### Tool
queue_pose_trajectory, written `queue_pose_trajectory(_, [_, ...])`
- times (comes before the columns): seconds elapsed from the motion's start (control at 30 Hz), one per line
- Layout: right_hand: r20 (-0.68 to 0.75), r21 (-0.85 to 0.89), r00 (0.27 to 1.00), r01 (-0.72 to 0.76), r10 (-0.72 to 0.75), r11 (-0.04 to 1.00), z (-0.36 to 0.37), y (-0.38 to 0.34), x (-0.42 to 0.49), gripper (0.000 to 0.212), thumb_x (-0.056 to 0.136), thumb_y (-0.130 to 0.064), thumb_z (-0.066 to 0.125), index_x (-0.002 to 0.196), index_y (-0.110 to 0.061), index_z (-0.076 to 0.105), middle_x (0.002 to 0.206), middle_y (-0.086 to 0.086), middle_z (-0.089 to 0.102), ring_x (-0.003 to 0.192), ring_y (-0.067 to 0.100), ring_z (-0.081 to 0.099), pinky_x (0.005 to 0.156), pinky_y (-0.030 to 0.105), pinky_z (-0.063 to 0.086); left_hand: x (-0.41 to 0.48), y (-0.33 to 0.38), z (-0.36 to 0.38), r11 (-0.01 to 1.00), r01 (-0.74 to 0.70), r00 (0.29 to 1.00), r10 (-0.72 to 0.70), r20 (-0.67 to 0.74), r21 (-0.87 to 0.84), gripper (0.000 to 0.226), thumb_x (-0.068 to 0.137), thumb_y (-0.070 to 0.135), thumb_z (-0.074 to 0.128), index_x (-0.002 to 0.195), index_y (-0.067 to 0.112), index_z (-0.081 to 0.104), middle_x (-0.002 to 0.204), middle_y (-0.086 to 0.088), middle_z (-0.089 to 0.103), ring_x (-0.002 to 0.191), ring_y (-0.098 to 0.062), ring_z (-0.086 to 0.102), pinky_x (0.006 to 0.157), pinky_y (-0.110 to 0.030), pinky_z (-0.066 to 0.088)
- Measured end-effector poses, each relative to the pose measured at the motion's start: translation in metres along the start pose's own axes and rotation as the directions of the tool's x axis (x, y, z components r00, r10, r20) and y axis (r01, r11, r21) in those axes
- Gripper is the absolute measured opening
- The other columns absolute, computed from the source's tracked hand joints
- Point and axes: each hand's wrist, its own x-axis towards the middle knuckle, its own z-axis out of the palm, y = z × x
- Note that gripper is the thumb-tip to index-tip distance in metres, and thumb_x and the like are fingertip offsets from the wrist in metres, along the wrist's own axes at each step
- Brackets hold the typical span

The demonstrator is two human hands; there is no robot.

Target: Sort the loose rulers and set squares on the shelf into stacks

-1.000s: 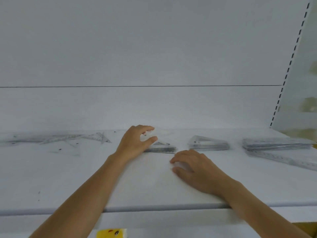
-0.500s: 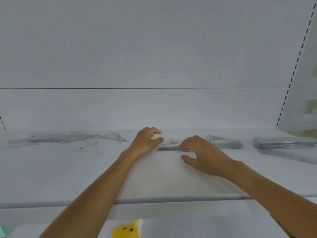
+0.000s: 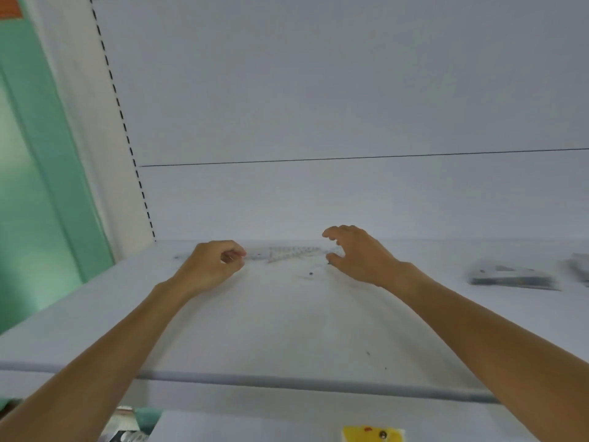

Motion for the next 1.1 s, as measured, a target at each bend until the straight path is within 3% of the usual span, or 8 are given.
queue_pose_trajectory(0.23, [0.133,-0.094,0.990,-0.041,0.054,0.995,0.031,-0.041,0.040,0.045,0.092,-0.025,0.049,0.134,-0.014,0.040,0.132,0.007,0.048,0.122,0.023,0.043,0.099,0.034,0.037,0.001,-0.057,-0.033,1.000,0.030,0.998,-0.030,-0.061,-0.007,0.012,0.083,0.015,0.064,0.095,0.018,0.067,0.098,0.003,0.065,0.089,-0.009,0.058,0.079,-0.018,0.037])
queue_pose_trajectory(0.4, [0.164,-0.138,0.983,-0.060,0.082,0.989,0.045,-0.048,0.065,0.035,0.090,-0.023,0.050,0.124,-0.013,0.052,0.125,0.008,0.052,0.111,0.024,0.051,0.088,0.030,0.039,0.022,-0.063,-0.032,1.000,-0.012,0.998,0.012,-0.063,-0.006,0.013,0.082,0.018,0.065,0.095,0.021,0.066,0.100,0.003,0.063,0.093,-0.011,0.058,0.081,-0.019,0.036])
queue_pose_trajectory(0.53, [0.155,-0.087,0.982,-0.098,0.111,0.991,0.056,-0.049,0.079,0.037,0.091,-0.024,0.050,0.127,-0.013,0.048,0.131,0.007,0.050,0.118,0.024,0.048,0.096,0.032,0.038,0.031,-0.068,-0.029,1.000,-0.012,0.999,0.012,-0.039,0.005,0.019,0.083,0.023,0.065,0.102,0.019,0.065,0.107,0.001,0.062,0.100,-0.013,0.056,0.082,-0.020,0.036])
queue_pose_trajectory(0.67, [0.146,-0.033,0.978,-0.144,0.147,0.989,0.071,-0.054,0.086,0.041,0.093,-0.026,0.047,0.132,-0.015,0.044,0.136,0.003,0.049,0.122,0.023,0.046,0.097,0.031,0.037,0.035,-0.078,-0.023,0.992,-0.008,0.998,-0.001,0.069,0.124,0.039,0.086,0.031,0.062,0.122,0.018,0.055,0.127,-0.001,0.055,0.118,-0.017,0.049,0.095,-0.027,0.037])
queue_pose_trajectory(0.8, [0.178,-0.001,0.971,-0.162,0.160,0.987,0.084,-0.049,0.094,0.039,0.092,-0.027,0.045,0.129,-0.015,0.049,0.136,0.003,0.049,0.121,0.022,0.048,0.097,0.030,0.038,0.032,-0.091,-0.017,0.991,-0.052,0.992,0.036,0.125,0.127,0.050,0.088,0.041,0.055,0.135,0.033,0.042,0.141,0.009,0.044,0.130,-0.011,0.038,0.110,-0.036,0.028])
queue_pose_trajectory(0.97, [0.185,-0.050,0.973,-0.131,0.138,0.990,0.085,-0.046,0.102,0.038,0.094,-0.025,0.042,0.131,-0.018,0.048,0.134,0.003,0.052,0.121,0.021,0.048,0.101,0.034,0.039,0.038,-0.094,-0.018,0.976,-0.105,0.992,0.088,0.095,0.191,0.046,0.086,0.043,0.058,0.130,0.030,0.049,0.131,0.009,0.053,0.123,-0.012,0.045,0.104,-0.032,0.032])
queue_pose_trajectory(1.1, [0.096,-0.235,0.994,-0.021,0.045,0.972,0.086,-0.048,0.105,0.034,0.094,-0.013,0.038,0.125,-0.018,0.053,0.121,0.003,0.056,0.111,0.021,0.050,0.091,0.030,0.038,0.040,-0.087,-0.019,0.979,-0.148,0.987,0.139,0.076,0.142,0.032,0.082,0.034,0.066,0.112,0.026,0.063,0.111,0.008,0.061,0.105,-0.013,0.055,0.095,-0.034,0.040])
